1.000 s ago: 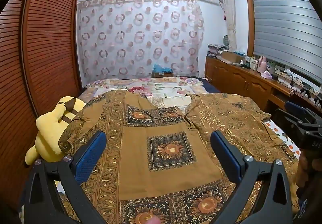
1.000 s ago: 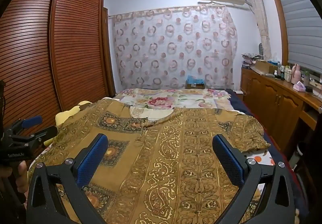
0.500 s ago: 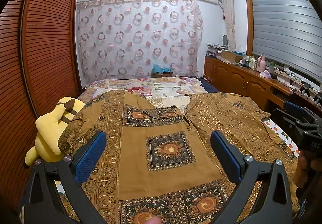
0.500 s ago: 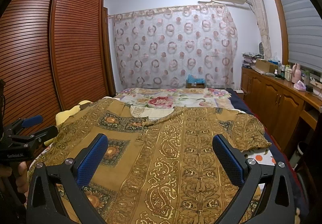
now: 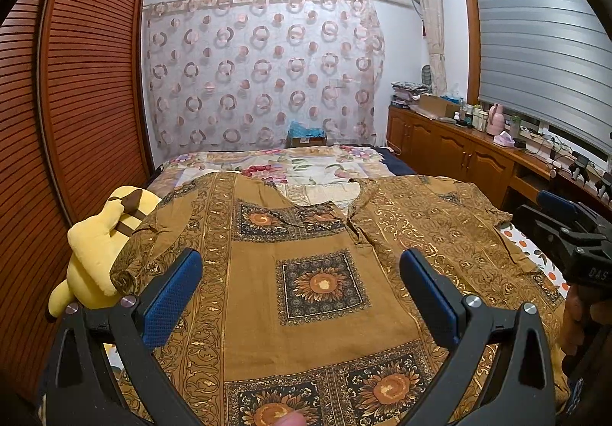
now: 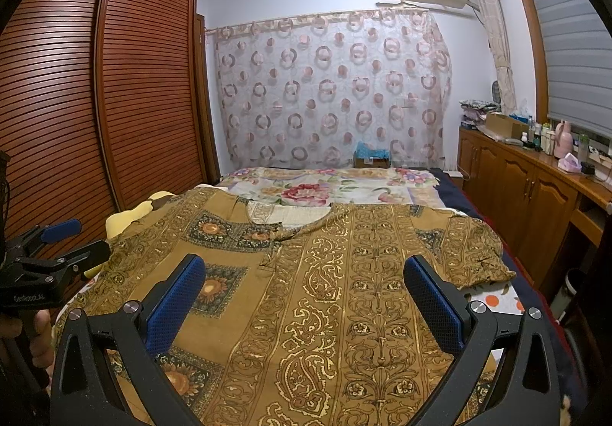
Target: Fold small clothes
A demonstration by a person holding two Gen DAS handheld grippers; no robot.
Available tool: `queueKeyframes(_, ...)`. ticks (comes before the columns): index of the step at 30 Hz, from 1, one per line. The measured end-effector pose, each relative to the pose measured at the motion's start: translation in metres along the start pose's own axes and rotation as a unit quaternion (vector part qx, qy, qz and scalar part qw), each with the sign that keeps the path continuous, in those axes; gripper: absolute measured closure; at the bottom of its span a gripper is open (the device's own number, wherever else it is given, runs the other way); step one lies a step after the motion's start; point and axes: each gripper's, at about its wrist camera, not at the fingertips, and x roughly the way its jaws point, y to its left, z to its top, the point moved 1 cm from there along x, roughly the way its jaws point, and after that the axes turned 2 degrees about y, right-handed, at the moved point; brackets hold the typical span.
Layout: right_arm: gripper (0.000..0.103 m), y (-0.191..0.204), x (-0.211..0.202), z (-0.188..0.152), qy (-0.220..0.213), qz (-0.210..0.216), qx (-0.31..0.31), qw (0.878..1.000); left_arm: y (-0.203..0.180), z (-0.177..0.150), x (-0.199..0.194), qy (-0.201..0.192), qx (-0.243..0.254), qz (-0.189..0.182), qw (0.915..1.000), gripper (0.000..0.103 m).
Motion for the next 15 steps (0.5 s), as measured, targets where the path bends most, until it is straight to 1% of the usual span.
queueKeyframes(15, 0.000, 0.0010, 0.0000, 0.0007, -0.001, 0.001, 0.000, 1.000, -0.0034, 0.0016, -0.0014, -0.001, 0.003, 0.000, 1.0000, 0.000)
